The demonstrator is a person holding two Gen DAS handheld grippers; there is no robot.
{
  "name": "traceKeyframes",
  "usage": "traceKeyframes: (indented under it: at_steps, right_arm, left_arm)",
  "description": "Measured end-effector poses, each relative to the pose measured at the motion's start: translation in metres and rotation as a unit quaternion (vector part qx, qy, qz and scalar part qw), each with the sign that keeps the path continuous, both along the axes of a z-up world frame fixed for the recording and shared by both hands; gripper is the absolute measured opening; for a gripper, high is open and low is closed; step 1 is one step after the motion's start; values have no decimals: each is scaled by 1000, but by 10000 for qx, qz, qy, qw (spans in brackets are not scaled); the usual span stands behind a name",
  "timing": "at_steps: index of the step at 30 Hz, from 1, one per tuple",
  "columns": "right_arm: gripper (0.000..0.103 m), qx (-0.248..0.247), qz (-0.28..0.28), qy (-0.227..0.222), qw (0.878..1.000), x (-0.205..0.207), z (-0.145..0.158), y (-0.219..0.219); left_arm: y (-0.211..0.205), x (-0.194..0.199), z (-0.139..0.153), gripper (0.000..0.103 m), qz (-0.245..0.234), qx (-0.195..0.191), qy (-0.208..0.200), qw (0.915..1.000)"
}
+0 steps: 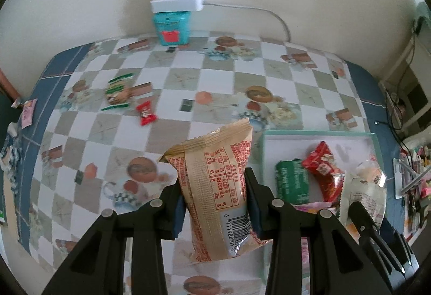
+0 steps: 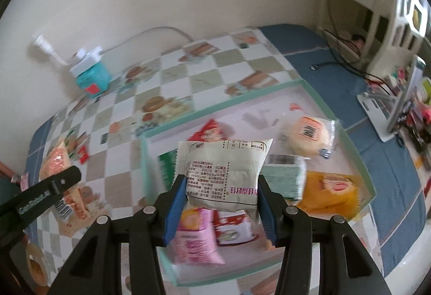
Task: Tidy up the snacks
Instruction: 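Carry the tan bread pack with the left gripper while the right gripper carries the white pack over the tray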
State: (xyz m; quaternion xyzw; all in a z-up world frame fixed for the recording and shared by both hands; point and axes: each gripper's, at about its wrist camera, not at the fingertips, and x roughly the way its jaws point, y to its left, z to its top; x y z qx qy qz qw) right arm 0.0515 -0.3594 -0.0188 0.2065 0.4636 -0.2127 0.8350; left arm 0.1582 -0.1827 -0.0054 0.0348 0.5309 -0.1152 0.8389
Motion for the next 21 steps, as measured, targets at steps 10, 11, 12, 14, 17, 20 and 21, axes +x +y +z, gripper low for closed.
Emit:
traceKeyframes:
  at_steps: [10, 11, 12, 14, 17, 20, 21]
  right_arm:
    - [53, 216, -477, 90, 9986, -7, -15, -48]
    - [53, 226, -511, 99, 9984, -6, -16, -51]
    - [53, 236, -544, 106, 9982, -6, -18, -55]
    - [53, 254, -600, 110, 9978, -6, -19, -60]
    - [53, 287, -669, 137, 9973, -6, -24, -64]
    - [53, 331, -667, 188, 9970, -5, -29, -66]
    - [53, 335, -680, 200, 9969, -6, -30, -66]
  left_arm:
    - [-42, 11, -13, 40, -250, -274, 79, 9993]
    - [-46, 11, -14, 40, -298, -286, 81, 9991]
    - [-52, 10, -14, 40, -358, -294, 78, 9989]
    - [-64, 8, -17, 41, -497, -290, 68, 9983]
    - [-85, 1, -21, 41, -727, -297, 73, 9969]
    - [-103, -5, -28, 41, -907, -303, 132, 9953]
    - [-109, -7, -31, 41, -959, -305, 147, 9948]
